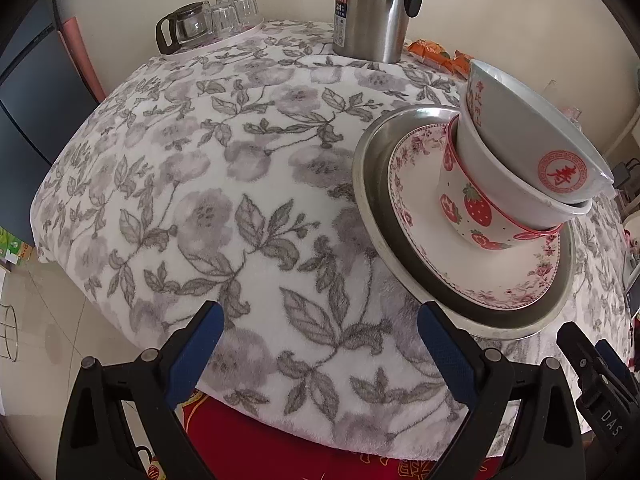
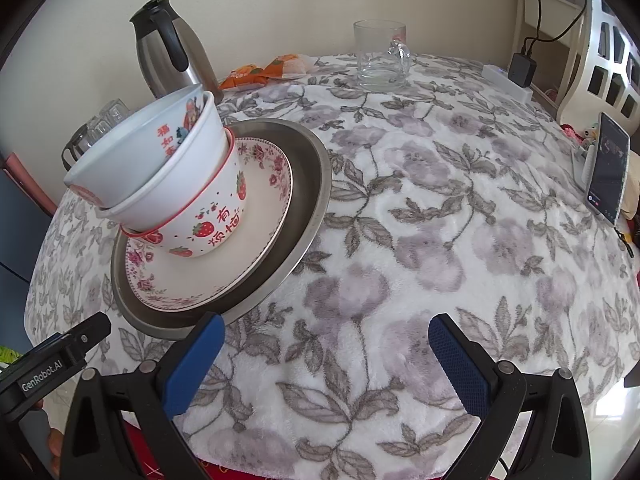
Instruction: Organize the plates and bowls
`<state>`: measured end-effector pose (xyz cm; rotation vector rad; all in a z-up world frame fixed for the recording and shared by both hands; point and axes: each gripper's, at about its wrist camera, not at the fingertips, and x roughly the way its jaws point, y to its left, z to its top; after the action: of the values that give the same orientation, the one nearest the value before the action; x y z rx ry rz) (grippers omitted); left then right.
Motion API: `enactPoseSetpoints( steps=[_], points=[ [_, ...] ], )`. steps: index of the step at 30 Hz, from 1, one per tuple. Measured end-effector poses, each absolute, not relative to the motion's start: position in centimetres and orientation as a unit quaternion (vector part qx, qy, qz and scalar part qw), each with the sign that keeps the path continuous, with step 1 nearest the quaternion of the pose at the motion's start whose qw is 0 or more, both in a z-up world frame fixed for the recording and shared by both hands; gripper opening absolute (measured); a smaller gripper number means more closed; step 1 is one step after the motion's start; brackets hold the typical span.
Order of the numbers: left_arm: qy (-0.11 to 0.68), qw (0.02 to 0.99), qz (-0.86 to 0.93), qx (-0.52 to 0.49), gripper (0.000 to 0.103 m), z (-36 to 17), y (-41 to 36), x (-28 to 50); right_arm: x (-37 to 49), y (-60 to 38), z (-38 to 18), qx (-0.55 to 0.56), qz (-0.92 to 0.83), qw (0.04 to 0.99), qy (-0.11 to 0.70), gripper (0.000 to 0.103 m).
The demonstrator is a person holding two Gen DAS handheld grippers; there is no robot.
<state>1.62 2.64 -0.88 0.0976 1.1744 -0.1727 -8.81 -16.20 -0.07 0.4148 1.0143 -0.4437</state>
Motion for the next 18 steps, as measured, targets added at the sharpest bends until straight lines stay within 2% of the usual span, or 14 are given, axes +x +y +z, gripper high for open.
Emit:
enactPoseSetpoints(
  steps=[18],
  points=[
    [0.538,0.836,-0.085,0.060,0.097,-0.51,2.37,1.18,-8.75,-16.21,-0.17,0.196,-0.209,0.830,0.479,0.103]
  ],
)
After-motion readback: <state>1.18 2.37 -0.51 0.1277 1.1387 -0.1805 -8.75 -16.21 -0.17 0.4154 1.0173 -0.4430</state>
